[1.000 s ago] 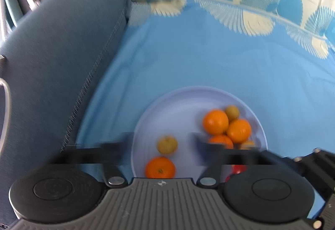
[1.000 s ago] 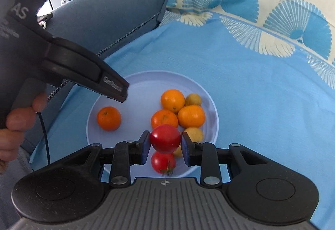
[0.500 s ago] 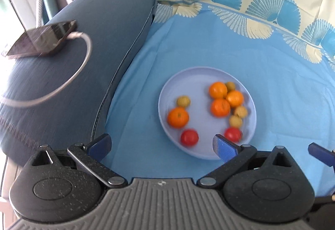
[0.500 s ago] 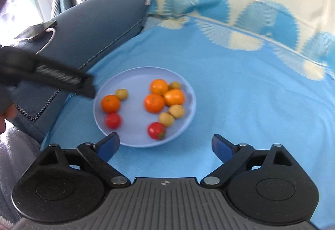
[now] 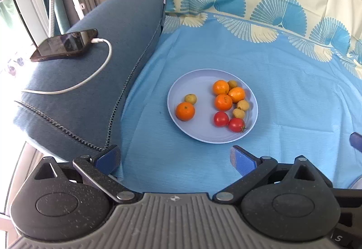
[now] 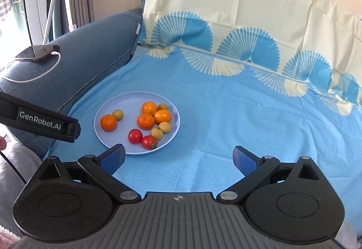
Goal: Organize fruits
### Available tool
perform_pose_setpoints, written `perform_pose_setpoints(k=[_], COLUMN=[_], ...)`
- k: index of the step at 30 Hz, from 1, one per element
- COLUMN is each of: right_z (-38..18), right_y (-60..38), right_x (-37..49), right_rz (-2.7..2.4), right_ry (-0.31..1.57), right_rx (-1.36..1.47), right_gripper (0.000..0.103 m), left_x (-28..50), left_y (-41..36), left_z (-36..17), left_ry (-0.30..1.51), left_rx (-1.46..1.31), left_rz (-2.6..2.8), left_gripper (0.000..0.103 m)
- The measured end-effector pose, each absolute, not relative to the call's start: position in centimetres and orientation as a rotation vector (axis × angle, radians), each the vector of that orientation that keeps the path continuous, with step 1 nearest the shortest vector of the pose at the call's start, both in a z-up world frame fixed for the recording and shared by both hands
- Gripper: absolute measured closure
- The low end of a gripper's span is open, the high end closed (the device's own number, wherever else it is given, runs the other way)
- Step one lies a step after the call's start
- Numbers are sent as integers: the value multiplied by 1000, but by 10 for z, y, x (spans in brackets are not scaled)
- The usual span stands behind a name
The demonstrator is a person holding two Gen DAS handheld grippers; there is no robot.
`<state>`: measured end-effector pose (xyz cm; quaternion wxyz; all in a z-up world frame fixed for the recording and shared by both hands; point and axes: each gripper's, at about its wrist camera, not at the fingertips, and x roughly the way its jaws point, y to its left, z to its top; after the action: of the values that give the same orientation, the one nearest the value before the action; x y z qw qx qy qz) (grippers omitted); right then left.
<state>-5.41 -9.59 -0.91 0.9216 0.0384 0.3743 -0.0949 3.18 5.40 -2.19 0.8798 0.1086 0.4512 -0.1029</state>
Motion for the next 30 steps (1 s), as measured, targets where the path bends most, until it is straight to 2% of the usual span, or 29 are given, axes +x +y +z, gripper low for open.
perform_pose_setpoints(k=[30], right_z=[3], right_y=[-87], right_x=[-74], right_rz=[-175], right_ry=[724], right_rx=[58], right_gripper=[1], left_x=[14], left_y=[50], left_z=[-18], left_ry=[921], left_rx=[260], left_rz=[-211], left_gripper=[0])
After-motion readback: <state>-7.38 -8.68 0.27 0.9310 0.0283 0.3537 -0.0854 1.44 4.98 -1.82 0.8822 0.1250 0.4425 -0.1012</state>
